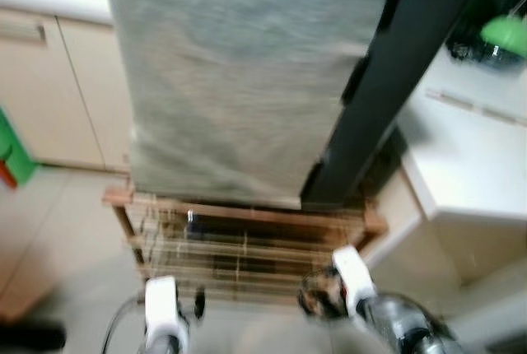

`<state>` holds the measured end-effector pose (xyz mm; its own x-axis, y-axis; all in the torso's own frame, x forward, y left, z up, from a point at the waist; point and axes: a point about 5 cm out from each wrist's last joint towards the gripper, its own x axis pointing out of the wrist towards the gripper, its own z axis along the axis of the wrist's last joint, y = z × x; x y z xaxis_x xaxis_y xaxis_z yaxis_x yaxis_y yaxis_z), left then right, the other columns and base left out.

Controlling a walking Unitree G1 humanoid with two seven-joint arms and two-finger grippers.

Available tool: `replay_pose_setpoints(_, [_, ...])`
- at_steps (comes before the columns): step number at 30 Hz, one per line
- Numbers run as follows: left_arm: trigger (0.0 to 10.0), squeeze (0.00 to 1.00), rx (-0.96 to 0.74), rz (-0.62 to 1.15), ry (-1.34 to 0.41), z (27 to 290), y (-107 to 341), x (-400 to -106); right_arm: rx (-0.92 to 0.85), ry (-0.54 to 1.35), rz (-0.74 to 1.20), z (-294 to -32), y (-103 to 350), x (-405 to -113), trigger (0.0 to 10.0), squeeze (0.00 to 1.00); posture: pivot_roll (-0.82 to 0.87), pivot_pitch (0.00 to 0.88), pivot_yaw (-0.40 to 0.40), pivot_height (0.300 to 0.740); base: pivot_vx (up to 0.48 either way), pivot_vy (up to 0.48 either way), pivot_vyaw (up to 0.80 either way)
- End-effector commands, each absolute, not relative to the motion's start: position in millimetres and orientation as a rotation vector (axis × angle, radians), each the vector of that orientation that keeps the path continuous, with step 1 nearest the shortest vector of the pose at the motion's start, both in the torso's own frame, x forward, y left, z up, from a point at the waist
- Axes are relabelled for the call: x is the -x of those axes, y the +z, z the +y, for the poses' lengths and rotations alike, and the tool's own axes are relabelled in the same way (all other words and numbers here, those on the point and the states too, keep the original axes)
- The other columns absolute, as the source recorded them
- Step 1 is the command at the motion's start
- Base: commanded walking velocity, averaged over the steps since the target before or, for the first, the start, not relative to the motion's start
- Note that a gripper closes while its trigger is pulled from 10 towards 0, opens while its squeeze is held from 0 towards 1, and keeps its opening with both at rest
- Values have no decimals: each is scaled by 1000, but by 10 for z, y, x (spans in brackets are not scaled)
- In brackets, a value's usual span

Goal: Clothes washing

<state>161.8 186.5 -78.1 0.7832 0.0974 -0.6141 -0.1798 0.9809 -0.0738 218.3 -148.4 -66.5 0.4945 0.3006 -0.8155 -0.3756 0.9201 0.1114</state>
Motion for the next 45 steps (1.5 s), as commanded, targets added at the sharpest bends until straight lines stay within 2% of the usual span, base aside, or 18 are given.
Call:
replay_pose_setpoints(1, [10000,0,131,689,149,1870,-818,-1559,52,347,993,-1532,-680,-2170,10000,0,92,0,-82,740,0,0,0])
replay_pose_setpoints(3, [10000,0,121,694,174,1909,-812,-1583,60,277,1014,-1626,-694,-2151,10000,0,81,0,-62,740,0,0,0])
replay_pose_setpoints(7, [10000,0,93,691,166,1930,-801,-1606,100,271,1006,-1674,-690,-2154,10000,0,73,0,-64,740,0,0,0])
replay_pose_setpoints(12, [10000,0,99,704,178,1904,-829,-1549,184,411,953,-1590,-643,-2215,10000,0,96,0,-142,740,0,0,0])
replay_pose_setpoints(24, [10000,0,181,671,258,1780,-868,-1352,255,551,939,-1525,-574,-2305,10000,0,165,0,-309,740,0,0,0])
replay_pose_setpoints(31, [10000,0,165,630,268,1724,-840,-1355,283,595,941,-1526,-551,-2331,10000,0,177,0,-340,740,0,0,0])
replay_pose_setpoints(32, [10000,0,156,620,246,1712,-829,-1367,276,584,935,-1532,-546,-2340,10000,0,176,0,-338,740,0,0,0])
replay_pose_setpoints(34, [10000,0,142,606,210,1706,-810,-1392,259,550,927,-1545,-547,-2343,10000,0,148,0,-276,740,0,0,0])
replay_pose_setpoints(36, [10000,0,131,602,188,1708,-802,-1410,240,530,923,-1552,-549,-2341,10000,0,144,0,-263,740,0,0,0])
replay_pose_setpoints(40, [10000,0,93,599,119,1772,-768,-1502,166,462,912,-1574,-594,-2269,10000,0,87,0,-114,740,0,0,0])
replay_pose_setpoints(43, [10000,0,85,592,94,1822,-739,-1575,111,408,910,-1593,-638,-2198,10000,0,67,0,-67,740,0,0,0])
replay_pose_setpoints(44, [10000,0,74,584,76,1863,-713,-1633,80,370,916,-1612,-682,-2122,10000,0,36,0,9,740,0,0,0])
replay_pose_setpoints(45, [10000,0,74,584,76,1863,-713,-1633,80,370,916,-1612,-682,-2122,10000,0,36,0,9,740,0,0,0])
